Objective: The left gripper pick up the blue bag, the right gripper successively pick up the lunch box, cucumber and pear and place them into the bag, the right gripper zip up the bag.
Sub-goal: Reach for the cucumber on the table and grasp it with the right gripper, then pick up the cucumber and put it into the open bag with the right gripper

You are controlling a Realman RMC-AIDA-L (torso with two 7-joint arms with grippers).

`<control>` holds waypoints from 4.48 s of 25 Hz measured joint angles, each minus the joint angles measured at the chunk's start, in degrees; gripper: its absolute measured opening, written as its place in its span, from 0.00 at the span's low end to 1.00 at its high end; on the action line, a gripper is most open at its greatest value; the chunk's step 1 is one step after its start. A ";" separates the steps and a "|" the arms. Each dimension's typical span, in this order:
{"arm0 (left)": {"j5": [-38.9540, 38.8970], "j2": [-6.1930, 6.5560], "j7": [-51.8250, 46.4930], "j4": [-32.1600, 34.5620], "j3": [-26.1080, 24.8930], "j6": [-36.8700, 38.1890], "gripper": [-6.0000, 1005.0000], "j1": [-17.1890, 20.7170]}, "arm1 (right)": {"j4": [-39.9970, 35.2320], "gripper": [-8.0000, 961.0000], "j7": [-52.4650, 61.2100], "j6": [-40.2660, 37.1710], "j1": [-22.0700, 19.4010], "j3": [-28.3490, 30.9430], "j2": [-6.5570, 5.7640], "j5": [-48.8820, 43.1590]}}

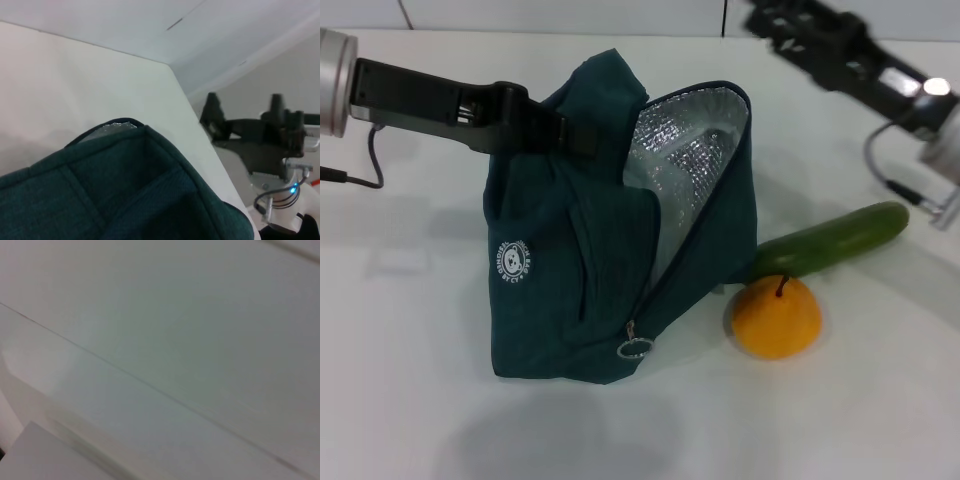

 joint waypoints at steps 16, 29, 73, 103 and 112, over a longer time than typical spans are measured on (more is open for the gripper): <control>-0.11 0.04 0.92 0.53 -0.32 -0.09 0.04 0.79 | -15.98 0.75 -1.46 -1.28 -2.47 22.53 -13.97 -47.15; -0.11 -0.16 1.49 0.54 0.02 0.00 0.04 1.34 | -44.33 0.75 10.07 -19.39 5.85 41.04 -9.13 -116.42; -1.55 -2.07 0.00 0.11 0.00 -2.29 0.04 0.19 | -27.87 0.72 -20.37 -1.25 11.36 39.42 1.32 -130.15; -1.60 -2.07 0.09 0.09 0.03 -1.96 0.04 0.22 | -24.49 0.60 -19.95 1.52 11.97 39.44 1.95 -128.19; -1.61 -1.86 0.09 0.05 -0.07 -1.94 0.04 0.60 | -34.44 0.56 -13.18 -1.40 7.25 39.62 1.25 -130.41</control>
